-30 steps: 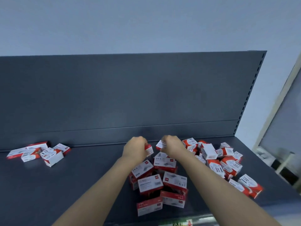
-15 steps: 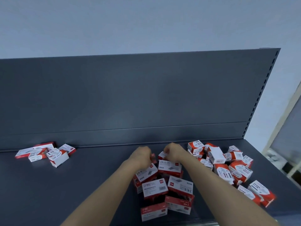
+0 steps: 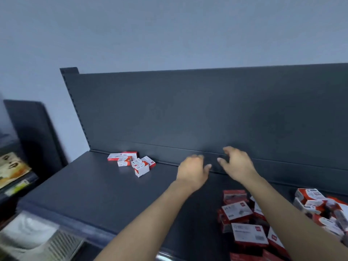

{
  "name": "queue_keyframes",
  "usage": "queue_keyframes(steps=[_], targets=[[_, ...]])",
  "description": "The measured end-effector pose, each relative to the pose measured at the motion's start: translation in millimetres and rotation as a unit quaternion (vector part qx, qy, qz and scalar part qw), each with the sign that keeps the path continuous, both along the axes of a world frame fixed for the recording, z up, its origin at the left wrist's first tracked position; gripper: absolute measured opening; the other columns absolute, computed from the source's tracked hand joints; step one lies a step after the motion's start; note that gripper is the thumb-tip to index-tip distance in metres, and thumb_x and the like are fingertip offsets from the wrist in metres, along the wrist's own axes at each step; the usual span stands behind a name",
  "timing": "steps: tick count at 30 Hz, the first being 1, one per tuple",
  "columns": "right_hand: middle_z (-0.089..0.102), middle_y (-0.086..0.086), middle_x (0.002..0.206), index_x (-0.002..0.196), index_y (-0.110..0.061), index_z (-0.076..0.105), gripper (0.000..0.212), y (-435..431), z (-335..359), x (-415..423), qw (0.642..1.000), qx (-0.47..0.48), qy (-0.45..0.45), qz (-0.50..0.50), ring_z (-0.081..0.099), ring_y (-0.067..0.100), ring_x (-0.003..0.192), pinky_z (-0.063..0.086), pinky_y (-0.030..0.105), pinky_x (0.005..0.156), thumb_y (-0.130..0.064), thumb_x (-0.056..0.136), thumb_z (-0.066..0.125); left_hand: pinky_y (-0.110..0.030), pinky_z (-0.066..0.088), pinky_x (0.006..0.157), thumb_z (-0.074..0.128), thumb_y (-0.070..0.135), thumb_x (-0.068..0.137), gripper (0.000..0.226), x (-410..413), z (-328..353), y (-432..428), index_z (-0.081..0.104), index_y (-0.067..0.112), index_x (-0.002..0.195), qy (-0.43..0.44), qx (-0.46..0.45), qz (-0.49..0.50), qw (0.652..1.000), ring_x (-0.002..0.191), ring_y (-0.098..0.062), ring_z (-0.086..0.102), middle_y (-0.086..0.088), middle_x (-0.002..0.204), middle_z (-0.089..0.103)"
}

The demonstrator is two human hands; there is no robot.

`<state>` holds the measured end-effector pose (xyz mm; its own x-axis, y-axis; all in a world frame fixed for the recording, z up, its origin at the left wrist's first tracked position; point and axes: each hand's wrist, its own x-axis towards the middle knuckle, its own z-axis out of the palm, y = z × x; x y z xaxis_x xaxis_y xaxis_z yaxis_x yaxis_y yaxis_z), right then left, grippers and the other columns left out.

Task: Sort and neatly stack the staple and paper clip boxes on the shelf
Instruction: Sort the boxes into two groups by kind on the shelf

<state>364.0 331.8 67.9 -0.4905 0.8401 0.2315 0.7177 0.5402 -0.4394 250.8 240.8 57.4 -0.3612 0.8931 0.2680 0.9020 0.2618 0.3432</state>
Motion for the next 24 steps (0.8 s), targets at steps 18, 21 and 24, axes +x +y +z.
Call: queue_keyframes(steps=[18,21,24], targets=[[0.056,0.009,0.123,0.120,-0.007,0.052,0.055,-72.1,-48.4,-280.2,0.985,-0.115,-0.092,0.095,0.052,0.025,0.114,0.044,0.033,0.089,-0.040,0.079,0.069,-0.033,0.047,0.085,0.052,0.028,0.089,0.030,-313.7,-53.3,-77.2,0.056,0.012,0.115,-0.064,-0.057,0.141,0.986,0.110,-0.026,0.057,-0.008,0.118,0.061],[0.056,0.006,0.121,0.117,-0.010,0.050,0.062,-75.9,-61.2,-296.4,0.983,-0.131,-0.097,0.080,0.052,0.023,0.112,0.044,0.031,0.086,-0.044,0.072,0.074,-0.033,0.048,0.091,0.052,0.026,0.088,0.032,-332.0,-71.1,-71.0,0.055,0.017,0.119,-0.072,-0.074,0.093,0.990,0.112,-0.022,0.057,-0.003,0.122,0.061],[0.050,0.008,0.127,0.122,-0.010,0.045,0.067,-77.7,-69.3,-303.0,0.983,-0.121,-0.118,0.072,0.047,0.024,0.118,0.042,0.032,0.092,-0.041,0.071,0.075,-0.032,0.042,0.099,0.050,0.021,0.091,0.033,-335.1,-80.0,-59.9,0.054,0.011,0.122,-0.059,-0.086,0.037,0.994,0.118,-0.023,0.051,-0.007,0.127,0.056]])
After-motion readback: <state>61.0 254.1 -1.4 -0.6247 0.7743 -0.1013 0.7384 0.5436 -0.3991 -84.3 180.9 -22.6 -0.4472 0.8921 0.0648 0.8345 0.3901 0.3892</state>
